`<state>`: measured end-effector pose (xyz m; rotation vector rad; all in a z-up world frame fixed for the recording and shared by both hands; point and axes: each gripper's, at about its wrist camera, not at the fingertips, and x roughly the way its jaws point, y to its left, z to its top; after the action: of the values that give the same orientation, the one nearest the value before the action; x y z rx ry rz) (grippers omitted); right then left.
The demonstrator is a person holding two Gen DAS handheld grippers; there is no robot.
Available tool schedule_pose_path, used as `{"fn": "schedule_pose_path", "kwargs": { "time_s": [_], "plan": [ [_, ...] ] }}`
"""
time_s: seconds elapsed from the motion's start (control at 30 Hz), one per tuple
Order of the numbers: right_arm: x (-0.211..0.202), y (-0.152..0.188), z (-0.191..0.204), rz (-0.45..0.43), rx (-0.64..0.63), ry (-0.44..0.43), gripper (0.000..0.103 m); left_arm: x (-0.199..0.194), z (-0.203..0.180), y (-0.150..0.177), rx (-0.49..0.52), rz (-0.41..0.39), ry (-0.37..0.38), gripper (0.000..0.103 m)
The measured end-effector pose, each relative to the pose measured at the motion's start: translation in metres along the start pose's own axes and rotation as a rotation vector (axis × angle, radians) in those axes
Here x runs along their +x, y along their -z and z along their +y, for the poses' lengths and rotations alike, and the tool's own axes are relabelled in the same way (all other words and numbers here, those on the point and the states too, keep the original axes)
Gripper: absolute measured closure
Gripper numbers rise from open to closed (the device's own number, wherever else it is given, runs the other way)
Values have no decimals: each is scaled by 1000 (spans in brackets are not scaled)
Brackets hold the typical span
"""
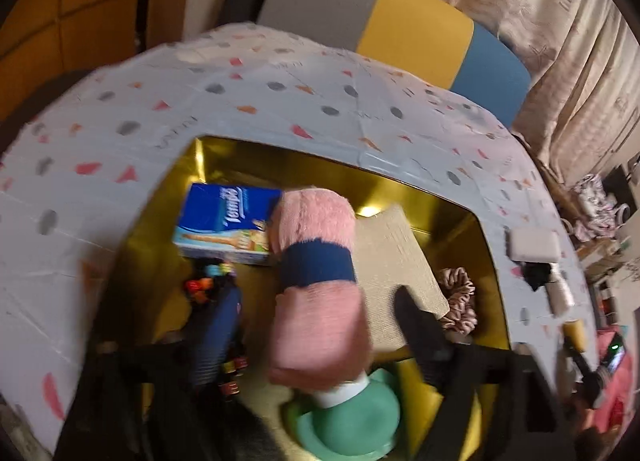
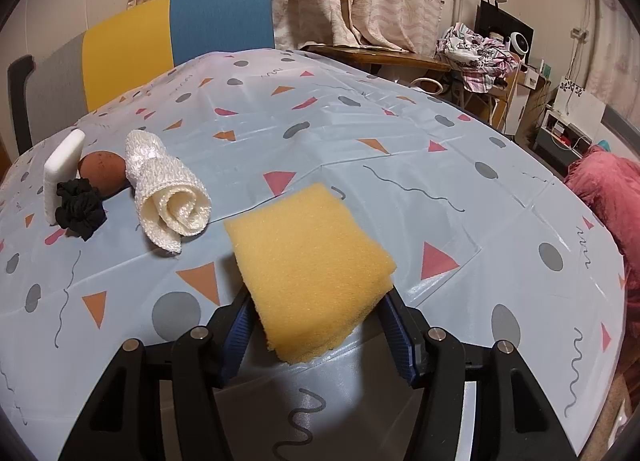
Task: Organize rigid objects
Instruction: 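Carry the pink towel roll into the gold tray with the left gripper and release it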
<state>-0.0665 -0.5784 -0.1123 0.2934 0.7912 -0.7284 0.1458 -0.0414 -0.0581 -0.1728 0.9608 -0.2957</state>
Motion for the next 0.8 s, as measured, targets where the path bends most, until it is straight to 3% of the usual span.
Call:
{"fn": "schedule_pose_path", "kwargs": {
  "time_s": [0.2,0.3,0.47,0.6,0.8],
  "plan": [
    [-1,0,1,-1,-3,4,43,-28,-7,24,26,-71,18,18],
    [-2,0,1,-4,-7,10,42,-38,-12,35,22,-90,67,19],
    [-9,1,2,-34,-12,14,43,-48,-25,58,48,-86,151,19],
    [-23,3,4,-81,-22,-2,43,-51,-38,72,104,-66,153,19],
    [-58,14,23,-101,-54,-118,43,-57,-40,82,121,-69,176,19]
  ]
}}
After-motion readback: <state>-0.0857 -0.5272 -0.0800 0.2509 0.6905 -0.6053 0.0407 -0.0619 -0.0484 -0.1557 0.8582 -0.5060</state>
